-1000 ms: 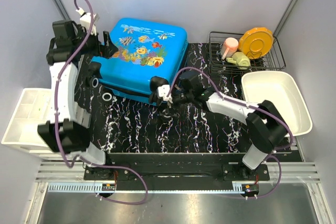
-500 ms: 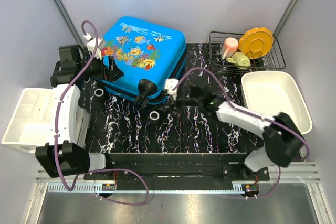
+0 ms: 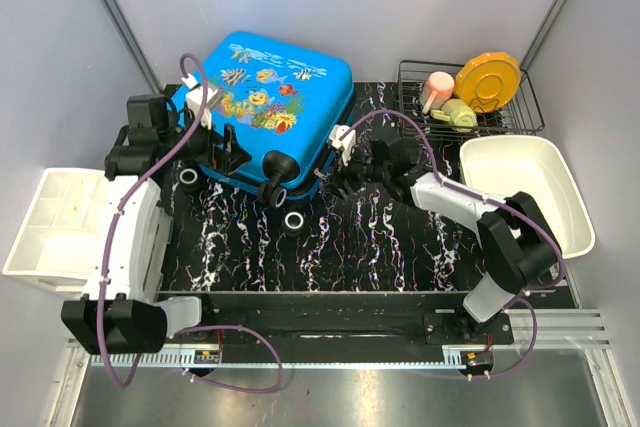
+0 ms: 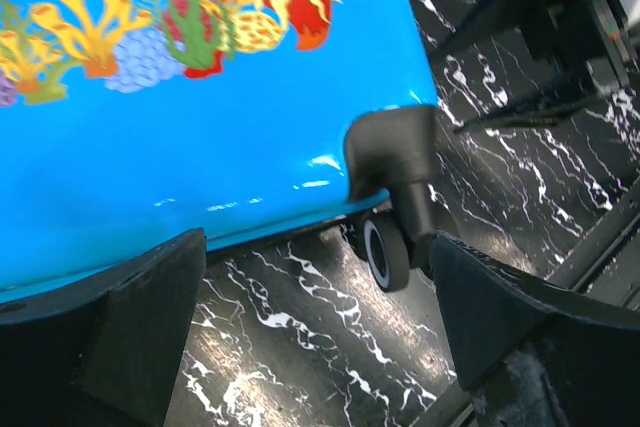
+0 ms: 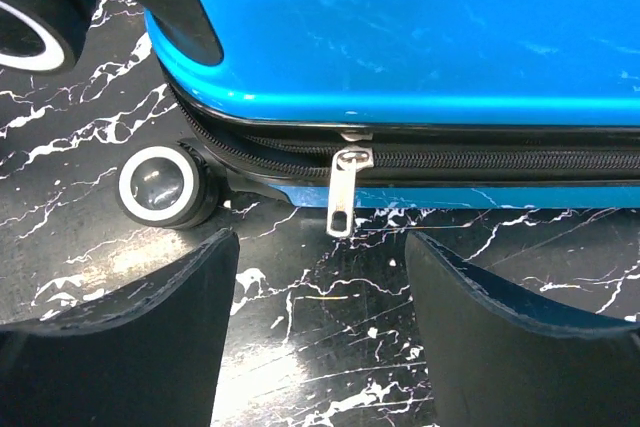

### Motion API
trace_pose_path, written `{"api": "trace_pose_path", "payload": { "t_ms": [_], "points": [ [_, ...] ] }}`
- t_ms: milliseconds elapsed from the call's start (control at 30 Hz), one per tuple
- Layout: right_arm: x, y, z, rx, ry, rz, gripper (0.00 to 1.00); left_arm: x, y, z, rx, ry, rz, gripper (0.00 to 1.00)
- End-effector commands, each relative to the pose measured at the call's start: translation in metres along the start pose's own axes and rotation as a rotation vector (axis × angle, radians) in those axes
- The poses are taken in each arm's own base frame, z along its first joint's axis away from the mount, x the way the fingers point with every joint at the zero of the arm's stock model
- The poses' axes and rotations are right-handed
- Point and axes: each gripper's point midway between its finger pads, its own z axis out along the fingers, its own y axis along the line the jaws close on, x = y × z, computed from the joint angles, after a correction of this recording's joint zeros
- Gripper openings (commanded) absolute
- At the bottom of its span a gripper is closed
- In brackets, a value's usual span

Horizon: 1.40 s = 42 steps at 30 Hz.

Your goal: Open, take out, and arrange the luggage

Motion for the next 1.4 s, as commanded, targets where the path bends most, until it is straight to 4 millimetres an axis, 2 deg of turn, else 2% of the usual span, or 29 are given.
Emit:
{"api": "trace_pose_path", "payload": {
  "t_ms": [0,67,100,167,200,267,400,533,633,667,767,800,867,900,967,1000,1033,1067,1100,1133,1267,1367],
  "points": [
    [-0.031,-0.013,-0.002,0.023,-0.035,-0.087,0.77,0.008,-0.013,-0.009,-0.025,0.003,0.08,0.97],
    [-0.032,-0.02,0.001,0.077,-0.025,-0.118,0.76,0.017,-0.012,-0.01,-0.047,0.017,0.052,0.97],
    [-0.033,-0.03,0.001,0.145,-0.007,-0.137,0.75,0.02,-0.012,-0.01,-0.054,0.022,0.029,0.97],
    [-0.03,-0.025,0.009,0.168,0.025,-0.205,0.75,0.027,-0.01,-0.01,-0.072,0.034,0.01,0.96],
    [-0.028,-0.031,0.009,0.216,0.044,-0.221,0.75,0.029,-0.01,-0.01,-0.08,0.033,-0.007,0.96],
    [-0.024,-0.024,0.015,0.217,0.067,-0.266,0.74,0.027,-0.008,-0.01,-0.096,0.018,-0.016,0.96],
    [-0.016,-0.028,0.021,0.296,0.108,-0.347,0.71,0.021,-0.008,-0.012,-0.119,-0.005,-0.055,0.96],
    [-0.01,-0.03,0.035,0.336,0.122,-0.422,0.66,0.022,-0.006,-0.014,-0.138,-0.009,-0.074,0.96],
    [-0.008,-0.037,0.042,0.392,0.138,-0.499,0.57,0.021,-0.008,-0.016,-0.145,-0.018,-0.087,0.96],
    [-0.009,-0.042,0.042,0.415,0.146,-0.535,0.49,0.021,-0.008,-0.016,-0.148,-0.019,-0.092,0.96],
    [-0.014,-0.045,0.043,0.449,0.145,-0.582,0.34,0.022,-0.009,-0.018,-0.159,-0.024,-0.12,0.96],
    [-0.017,-0.045,0.043,0.452,0.14,-0.587,0.22,0.026,-0.01,-0.018,-0.16,-0.021,-0.141,0.96],
    [-0.023,-0.044,0.039,0.45,0.132,-0.579,0.13,0.032,-0.014,-0.017,-0.142,-0.013,-0.158,0.95],
    [-0.025,-0.042,0.038,0.441,0.125,-0.572,0.0,0.037,-0.019,-0.017,-0.126,-0.01,-0.166,0.95],
    [-0.031,-0.037,0.033,0.385,0.094,-0.533,0.0,0.043,-0.023,-0.018,-0.109,-0.006,-0.153,0.97],
    [-0.028,-0.033,0.029,0.336,0.114,-0.498,0.0,0.048,-0.026,-0.018,-0.099,-0.003,-0.145,0.98],
    [-0.025,-0.038,0.024,0.305,0.109,-0.433,0.0,0.05,-0.032,-0.016,-0.078,0.002,-0.121,0.99],
    [-0.032,-0.033,0.026,0.248,0.076,-0.396,0.0,0.052,-0.034,-0.017,-0.067,0.003,-0.089,0.99],
    [-0.025,-0.032,0.022,0.202,0.092,-0.353,0.0,0.057,-0.04,-0.015,-0.048,0.01,-0.07,0.99],
    [-0.024,-0.039,0.017,0.19,0.079,-0.298,0.0,0.058,-0.044,-0.014,-0.037,0.012,-0.054,0.99],
    [-0.026,-0.038,0.015,0.067,0.036,-0.185,0.0,0.071,-0.058,-0.001,0.008,0.061,0.023,0.99],
    [-0.026,-0.034,0.019,0.007,0.028,-0.129,0.0,0.071,-0.062,0.011,0.01,0.074,0.046,0.99]
  ]
}}
